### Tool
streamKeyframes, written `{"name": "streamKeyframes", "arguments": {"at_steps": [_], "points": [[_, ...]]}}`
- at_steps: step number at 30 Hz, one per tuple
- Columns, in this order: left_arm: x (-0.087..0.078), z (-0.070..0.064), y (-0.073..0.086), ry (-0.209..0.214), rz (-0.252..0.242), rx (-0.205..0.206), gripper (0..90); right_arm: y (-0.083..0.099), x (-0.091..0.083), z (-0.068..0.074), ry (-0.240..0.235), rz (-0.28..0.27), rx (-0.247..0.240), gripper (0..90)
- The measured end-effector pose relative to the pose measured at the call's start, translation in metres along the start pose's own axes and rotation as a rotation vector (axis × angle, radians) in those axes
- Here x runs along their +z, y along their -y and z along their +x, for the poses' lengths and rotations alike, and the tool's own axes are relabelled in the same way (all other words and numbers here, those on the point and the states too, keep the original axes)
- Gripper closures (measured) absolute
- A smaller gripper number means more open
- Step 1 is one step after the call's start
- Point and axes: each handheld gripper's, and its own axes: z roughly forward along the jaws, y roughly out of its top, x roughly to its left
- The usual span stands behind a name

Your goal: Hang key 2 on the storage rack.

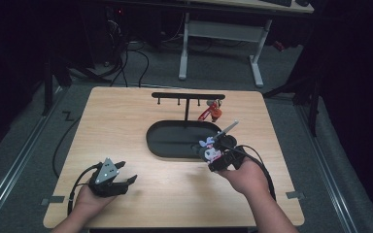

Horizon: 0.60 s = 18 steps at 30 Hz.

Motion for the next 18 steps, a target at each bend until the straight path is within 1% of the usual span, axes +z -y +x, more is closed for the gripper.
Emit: {"name": "streamKeyframes", "arguments": {"at_steps": [1,2,3,4,5,6,9,10,13,15,17,18], "points": [[0.0,0.0,0.0,0.0,0.0,0.0,33.6,0.0,0.0,0.0,0.0,0.0,0.0,47.7],[-0.001,0.002,0.0,-0.003,0.003,-0.004,33.6,-0.006,-0.005,0.0,0.005,0.005,0.002,47.8],[-0.001,0.002,0.0,-0.003,0.003,-0.004,33.5,-0.006,-0.005,0.0,0.005,0.005,0.002,47.8],[-0.001,0.003,0.0,-0.004,0.003,-0.009,33.5,-0.012,-0.009,-0.002,-0.006,0.0,0.006,47.8],[-0.001,0.003,0.001,-0.006,0.002,-0.01,33.5,-0.012,-0.009,-0.002,-0.006,0.0,0.006,47.8],[-0.001,0.004,0.001,-0.006,0.003,-0.013,33.5,-0.019,-0.016,-0.003,-0.015,-0.004,0.019,47.8],[-0.002,0.003,0.002,-0.004,0.005,-0.01,33.5,-0.024,-0.021,-0.003,-0.015,-0.017,0.018,47.8],[-0.003,0.003,0.002,-0.001,0.004,-0.009,33.4,-0.029,-0.025,-0.002,-0.008,-0.021,0.012,47.8],[-0.004,0.003,0.003,0.001,0.005,-0.007,33.3,-0.034,-0.028,-0.001,0.003,-0.019,0.008,47.8],[-0.006,0.003,0.004,0.005,0.0,-0.018,33.3,-0.043,-0.03,-0.001,0.005,-0.02,0.011,47.8],[-0.005,0.003,0.004,0.005,0.0,-0.022,33.2,-0.045,-0.031,-0.002,0.004,-0.023,0.008,47.8],[-0.004,0.005,0.003,0.006,0.0,-0.029,33.3,-0.048,-0.032,-0.001,0.0,-0.027,0.012,47.8]]}}
